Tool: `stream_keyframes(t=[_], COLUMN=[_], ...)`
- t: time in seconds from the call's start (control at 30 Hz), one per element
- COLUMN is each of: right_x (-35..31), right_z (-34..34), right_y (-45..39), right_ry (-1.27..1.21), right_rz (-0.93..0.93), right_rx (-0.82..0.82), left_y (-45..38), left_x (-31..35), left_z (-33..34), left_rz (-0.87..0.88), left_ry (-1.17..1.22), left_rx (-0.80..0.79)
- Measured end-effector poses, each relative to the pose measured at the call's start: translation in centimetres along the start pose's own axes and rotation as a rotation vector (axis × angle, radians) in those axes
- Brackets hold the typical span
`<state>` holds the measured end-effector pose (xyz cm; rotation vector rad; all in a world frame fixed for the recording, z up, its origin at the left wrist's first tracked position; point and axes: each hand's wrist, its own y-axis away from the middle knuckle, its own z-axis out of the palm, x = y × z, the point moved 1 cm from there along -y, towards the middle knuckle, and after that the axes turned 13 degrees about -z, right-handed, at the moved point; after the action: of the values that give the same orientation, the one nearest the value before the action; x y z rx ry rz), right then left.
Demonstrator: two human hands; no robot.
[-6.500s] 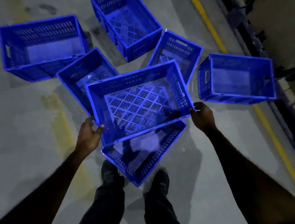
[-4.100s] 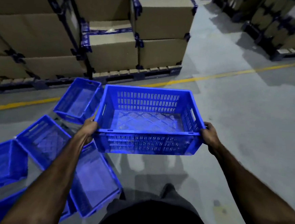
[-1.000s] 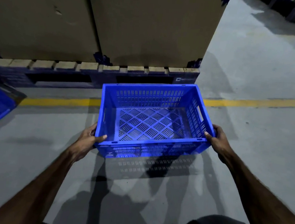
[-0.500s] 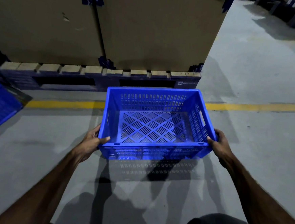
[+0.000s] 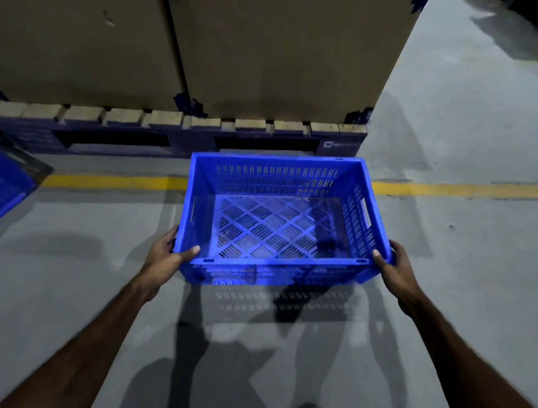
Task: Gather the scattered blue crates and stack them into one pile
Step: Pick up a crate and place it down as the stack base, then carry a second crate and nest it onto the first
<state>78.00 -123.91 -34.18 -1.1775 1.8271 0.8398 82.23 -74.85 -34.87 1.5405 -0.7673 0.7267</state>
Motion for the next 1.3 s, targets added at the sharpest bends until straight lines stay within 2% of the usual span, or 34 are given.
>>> stream_keyframes(t=[0.1, 0.17, 0.3, 0.4, 0.57, 0.87, 1.07, 1.3], right_x=[-0.3, -2.4, -9.6, -17.3, -29.6, -49.1, -56.5, -58.5], right_z=[-0.8, -1.7, -3.9, -6.3, -11.2, -20.1, -23.5, -25.3], right_y=[2.9, 5.7, 11.0, 13.9, 18.6, 32.6, 41.8, 47.0], right_ry=[0.083, 0.166, 0.304, 0.326, 0.291, 0.164, 0.073, 0.033], right_rz=[0.152, 0.198, 0.136, 0.071, 0.023, -0.002, -0.099, -0.137], right_rx=[-0.013, -0.07, -0.243, -0.282, -0.273, -0.174, -0.138, -0.226], left_y=[2.9, 6.4, 14.8, 21.2, 31.9, 54.6, 65.1, 73.1], left_x=[-1.1, -0.5, 3.8, 9.6, 19.1, 30.1, 31.5, 28.7], left_z=[0.2, 0.4, 1.0, 1.1, -0.4, -5.4, -8.2, -11.0], left_rz=[-0.134, -0.157, -0.092, -0.048, 0.0, 0.02, 0.056, 0.122], left_ry=[-0.077, -0.171, -0.307, -0.375, -0.493, -0.423, -0.361, -0.293], left_rx=[0.199, 0.245, 0.182, 0.151, 0.111, 0.101, 0.116, 0.289])
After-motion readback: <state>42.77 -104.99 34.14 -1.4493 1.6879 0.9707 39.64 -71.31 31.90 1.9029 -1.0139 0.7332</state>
